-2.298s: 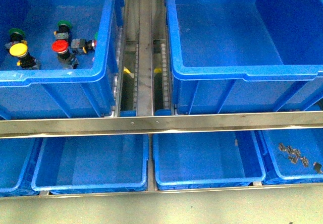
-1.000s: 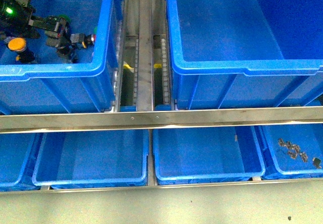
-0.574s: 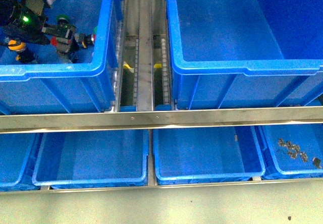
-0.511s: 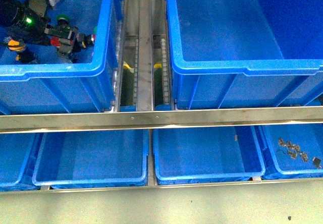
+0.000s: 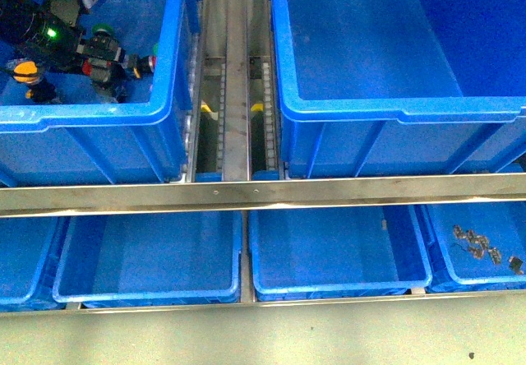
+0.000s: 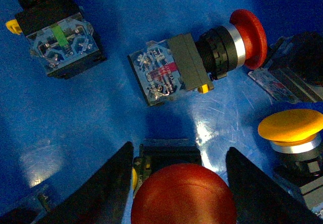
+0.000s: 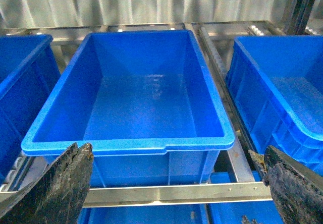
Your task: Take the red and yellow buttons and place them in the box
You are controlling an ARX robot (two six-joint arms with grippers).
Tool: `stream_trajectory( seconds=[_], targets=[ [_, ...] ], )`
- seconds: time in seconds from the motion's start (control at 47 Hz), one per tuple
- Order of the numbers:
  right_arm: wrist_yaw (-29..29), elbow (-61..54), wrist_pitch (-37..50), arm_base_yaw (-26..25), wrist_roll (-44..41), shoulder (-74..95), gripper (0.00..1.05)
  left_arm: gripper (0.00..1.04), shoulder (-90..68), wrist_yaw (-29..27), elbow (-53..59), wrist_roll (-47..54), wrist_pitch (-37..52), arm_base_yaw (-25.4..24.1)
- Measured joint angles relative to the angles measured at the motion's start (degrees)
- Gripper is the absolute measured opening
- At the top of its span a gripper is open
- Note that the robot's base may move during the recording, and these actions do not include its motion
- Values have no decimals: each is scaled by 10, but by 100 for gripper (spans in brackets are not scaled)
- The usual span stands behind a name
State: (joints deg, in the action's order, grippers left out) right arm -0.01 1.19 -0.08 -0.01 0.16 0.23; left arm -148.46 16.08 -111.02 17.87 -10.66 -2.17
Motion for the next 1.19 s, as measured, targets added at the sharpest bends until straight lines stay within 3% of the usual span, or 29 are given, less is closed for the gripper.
stream_trajectory(
  seconds=[0.149,0.34,0.894,1.021,1.191],
  targets=[
    [0,0,0,0,0,0,99,34,0,0,0,-3,7,-1],
    [0,0,0,0,0,0,99,34,7,-2,11,-40,39,-3],
    [0,0,0,0,0,0,99,34,287,96,280,-396,153,-56],
    [0,0,0,0,0,0,99,34,339,118,355,-447,164,-38],
    [0,0,0,0,0,0,99,34,417,145,449,-513,182,33]
  ],
)
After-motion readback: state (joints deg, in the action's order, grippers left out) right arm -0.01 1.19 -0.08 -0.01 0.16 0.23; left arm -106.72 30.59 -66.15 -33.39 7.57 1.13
